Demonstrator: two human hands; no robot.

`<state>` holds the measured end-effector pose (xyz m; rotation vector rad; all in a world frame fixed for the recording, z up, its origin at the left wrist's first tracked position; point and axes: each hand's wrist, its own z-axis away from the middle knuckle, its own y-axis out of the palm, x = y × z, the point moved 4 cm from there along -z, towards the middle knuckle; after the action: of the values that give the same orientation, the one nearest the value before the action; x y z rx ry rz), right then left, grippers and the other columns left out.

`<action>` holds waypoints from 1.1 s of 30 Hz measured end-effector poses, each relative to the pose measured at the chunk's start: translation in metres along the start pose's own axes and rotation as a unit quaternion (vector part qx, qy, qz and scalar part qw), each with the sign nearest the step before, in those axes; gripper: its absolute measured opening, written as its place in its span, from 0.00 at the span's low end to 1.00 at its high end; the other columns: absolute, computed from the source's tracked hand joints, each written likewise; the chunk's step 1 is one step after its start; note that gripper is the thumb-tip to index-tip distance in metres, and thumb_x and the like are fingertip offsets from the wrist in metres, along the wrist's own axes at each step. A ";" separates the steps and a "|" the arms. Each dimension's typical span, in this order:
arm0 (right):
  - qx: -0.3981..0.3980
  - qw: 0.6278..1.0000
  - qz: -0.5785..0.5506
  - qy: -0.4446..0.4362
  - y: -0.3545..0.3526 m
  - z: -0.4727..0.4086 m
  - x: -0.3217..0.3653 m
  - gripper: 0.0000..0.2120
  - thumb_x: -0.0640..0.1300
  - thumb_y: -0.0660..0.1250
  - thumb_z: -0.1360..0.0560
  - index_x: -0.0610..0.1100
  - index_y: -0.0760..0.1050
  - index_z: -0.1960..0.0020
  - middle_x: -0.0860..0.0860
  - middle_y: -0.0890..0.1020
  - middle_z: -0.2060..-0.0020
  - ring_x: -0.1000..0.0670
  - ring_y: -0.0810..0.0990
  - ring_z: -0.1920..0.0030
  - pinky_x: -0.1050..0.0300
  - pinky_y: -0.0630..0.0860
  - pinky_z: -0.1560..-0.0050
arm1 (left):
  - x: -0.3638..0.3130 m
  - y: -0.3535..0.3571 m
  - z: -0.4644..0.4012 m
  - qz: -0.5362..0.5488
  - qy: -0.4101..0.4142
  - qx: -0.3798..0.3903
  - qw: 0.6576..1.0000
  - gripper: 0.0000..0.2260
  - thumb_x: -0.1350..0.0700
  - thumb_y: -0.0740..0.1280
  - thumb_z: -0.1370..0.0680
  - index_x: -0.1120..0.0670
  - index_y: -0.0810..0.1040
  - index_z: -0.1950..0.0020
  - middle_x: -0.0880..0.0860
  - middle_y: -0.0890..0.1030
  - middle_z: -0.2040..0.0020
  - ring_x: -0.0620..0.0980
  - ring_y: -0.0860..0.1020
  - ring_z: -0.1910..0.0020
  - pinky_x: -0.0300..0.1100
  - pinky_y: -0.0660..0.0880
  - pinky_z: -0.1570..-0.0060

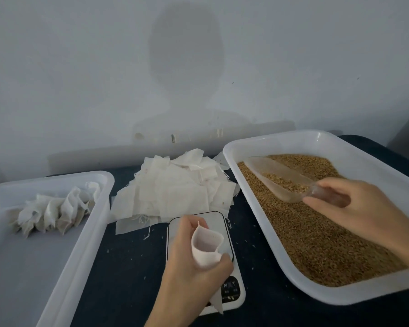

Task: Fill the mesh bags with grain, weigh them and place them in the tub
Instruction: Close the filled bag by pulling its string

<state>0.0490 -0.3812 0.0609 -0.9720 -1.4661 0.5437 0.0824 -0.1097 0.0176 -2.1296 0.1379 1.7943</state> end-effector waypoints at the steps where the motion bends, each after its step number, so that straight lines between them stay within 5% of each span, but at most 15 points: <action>1: 0.014 1.000 -0.002 -0.023 -0.004 0.001 0.010 0.09 0.60 0.67 0.33 0.58 0.78 0.56 0.61 0.82 0.65 0.63 0.78 0.68 0.70 0.68 0.72 | -0.001 0.000 -0.004 -0.017 0.006 0.002 1.000 0.14 0.56 0.70 0.36 0.44 0.68 0.57 0.45 0.71 0.67 0.41 0.70 0.71 0.33 0.70 0.71; 6: 0.116 0.988 -0.031 -0.102 -0.022 0.006 0.052 0.16 0.71 0.65 0.35 0.67 0.78 0.50 0.58 0.83 0.68 0.58 0.76 0.72 0.70 0.70 0.73 | -0.001 -0.003 -0.021 -0.097 0.001 0.018 0.995 0.18 0.53 0.69 0.36 0.41 0.65 0.53 0.43 0.73 0.64 0.39 0.71 0.71 0.33 0.71 0.72; 11: 0.207 0.968 0.035 -0.140 -0.021 -0.003 0.079 0.21 0.76 0.61 0.39 0.71 0.76 0.50 0.61 0.84 0.61 0.53 0.82 0.60 0.46 0.81 0.57 | 0.005 -0.012 -0.030 -0.123 0.000 0.036 0.992 0.20 0.55 0.68 0.36 0.42 0.65 0.49 0.47 0.75 0.56 0.38 0.74 0.65 0.31 0.73 0.71; 21: 0.261 0.932 0.183 -0.173 -0.002 -0.035 0.106 0.19 0.72 0.62 0.38 0.73 0.74 0.48 0.77 0.77 0.58 0.68 0.76 0.57 0.60 0.75 0.55 | 0.026 -0.016 -0.034 -0.111 -0.023 0.062 0.992 0.19 0.56 0.68 0.36 0.44 0.64 0.50 0.57 0.73 0.51 0.46 0.70 0.63 0.40 0.71 0.69; 26: 0.262 0.910 0.256 -0.194 -0.003 -0.040 0.125 0.11 0.67 0.66 0.34 0.69 0.76 0.53 0.81 0.71 0.64 0.78 0.68 0.60 0.64 0.65 0.67 | 0.029 -0.010 -0.039 -0.097 -0.019 0.057 0.993 0.19 0.58 0.67 0.35 0.43 0.63 0.51 0.54 0.72 0.55 0.41 0.68 0.67 0.38 0.70 0.70; 30: 0.269 0.895 0.304 -0.187 -0.007 -0.040 0.139 0.06 0.65 0.68 0.33 0.68 0.77 0.57 0.80 0.72 0.65 0.69 0.75 0.63 0.67 0.64 0.69 | 0.031 -0.006 -0.042 -0.096 -0.009 0.056 0.994 0.19 0.61 0.68 0.33 0.45 0.63 0.51 0.50 0.71 0.56 0.40 0.69 0.69 0.37 0.69 0.72; 33: 0.263 0.892 0.321 -0.180 -0.007 -0.042 0.147 0.06 0.64 0.69 0.33 0.65 0.78 0.58 0.67 0.80 0.65 0.62 0.77 0.63 0.63 0.73 0.64 | 0.032 -0.003 -0.044 -0.100 -0.005 0.053 0.994 0.20 0.62 0.69 0.32 0.46 0.63 0.50 0.52 0.71 0.53 0.38 0.70 0.65 0.37 0.71 0.70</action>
<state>0.1004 -0.2735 0.1575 -0.9274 -1.1740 1.5900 0.1307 -0.1161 -0.0067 -1.9840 0.0150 1.6460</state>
